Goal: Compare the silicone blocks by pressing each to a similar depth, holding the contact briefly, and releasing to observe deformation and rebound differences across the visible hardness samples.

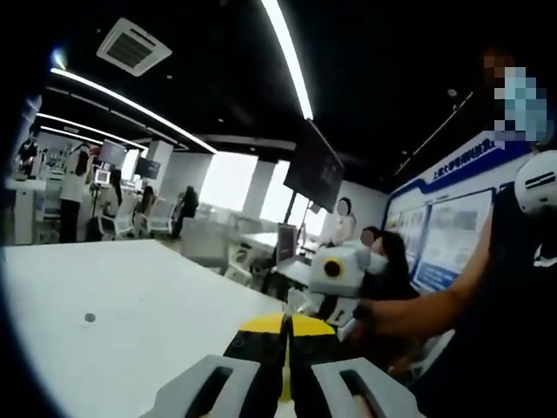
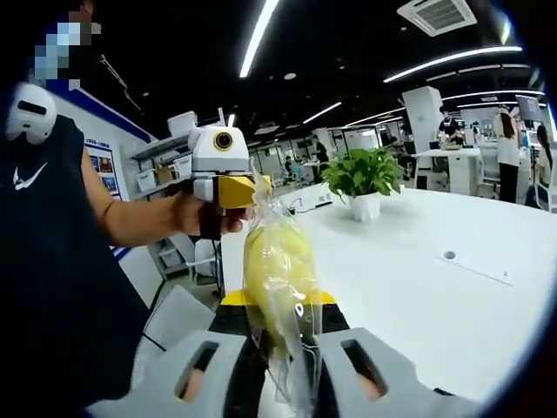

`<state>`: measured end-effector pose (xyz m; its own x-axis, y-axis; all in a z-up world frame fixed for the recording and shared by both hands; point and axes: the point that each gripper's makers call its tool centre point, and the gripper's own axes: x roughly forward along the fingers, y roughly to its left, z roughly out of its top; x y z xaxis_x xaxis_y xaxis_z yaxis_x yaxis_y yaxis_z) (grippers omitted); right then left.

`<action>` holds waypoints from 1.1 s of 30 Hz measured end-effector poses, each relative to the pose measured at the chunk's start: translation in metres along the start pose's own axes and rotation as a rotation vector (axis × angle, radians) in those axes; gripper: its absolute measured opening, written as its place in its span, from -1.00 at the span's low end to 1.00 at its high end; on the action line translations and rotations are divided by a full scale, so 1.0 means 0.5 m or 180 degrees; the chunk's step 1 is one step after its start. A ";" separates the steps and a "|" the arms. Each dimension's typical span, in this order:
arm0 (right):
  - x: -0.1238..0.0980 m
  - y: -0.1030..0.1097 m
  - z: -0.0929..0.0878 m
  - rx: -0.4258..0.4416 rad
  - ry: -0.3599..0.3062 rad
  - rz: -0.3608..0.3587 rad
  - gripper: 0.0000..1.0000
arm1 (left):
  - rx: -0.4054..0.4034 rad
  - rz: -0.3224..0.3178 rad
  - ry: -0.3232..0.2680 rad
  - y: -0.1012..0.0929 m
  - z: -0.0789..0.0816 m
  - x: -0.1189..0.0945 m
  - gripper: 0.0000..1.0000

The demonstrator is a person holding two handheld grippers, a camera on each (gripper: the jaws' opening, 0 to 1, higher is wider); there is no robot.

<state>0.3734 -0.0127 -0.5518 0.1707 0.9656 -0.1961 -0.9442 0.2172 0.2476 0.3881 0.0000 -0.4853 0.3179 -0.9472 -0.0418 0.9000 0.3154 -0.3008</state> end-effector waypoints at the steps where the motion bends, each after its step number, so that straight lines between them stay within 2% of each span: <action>1: 0.000 -0.001 -0.001 0.0002 0.0002 -0.0001 -0.93 | -0.0018 0.0002 0.0004 0.000 -0.001 0.000 -1.00; 5: 0.000 0.002 -0.003 0.0017 0.0007 0.0011 -0.94 | 0.0034 0.0014 0.0015 -0.003 -0.002 0.000 -1.00; 13: -0.007 0.007 -0.014 0.0131 0.0041 0.0056 -0.96 | -0.0072 0.0032 0.0040 -0.007 -0.009 0.004 -1.00; 22: -0.011 0.007 -0.010 0.0150 -0.0011 0.0057 -0.94 | 0.0022 0.0031 0.0055 -0.012 -0.006 0.008 -1.00; 27: -0.010 0.010 -0.002 0.0189 -0.0024 0.0073 -0.89 | -0.0054 0.0077 0.0010 -0.009 0.002 0.007 -1.00; 28: -0.010 0.010 0.001 0.0128 -0.0041 0.0059 -0.86 | -0.0075 0.0071 -0.0007 -0.010 0.004 0.007 -1.00; 29: -0.008 -0.002 0.009 -0.0159 -0.0128 -0.0049 -0.85 | -0.0086 0.0071 -0.0022 -0.011 0.007 0.006 -1.00; 33: -0.006 0.003 0.009 -0.0013 -0.0149 -0.0019 -0.79 | -0.0114 0.0096 -0.0036 -0.010 0.014 0.005 -1.00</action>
<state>0.3729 -0.0145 -0.5468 0.1891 0.9700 -0.1529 -0.9443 0.2224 0.2426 0.3865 -0.0033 -0.4774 0.3484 -0.9365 -0.0408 0.8788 0.3415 -0.3334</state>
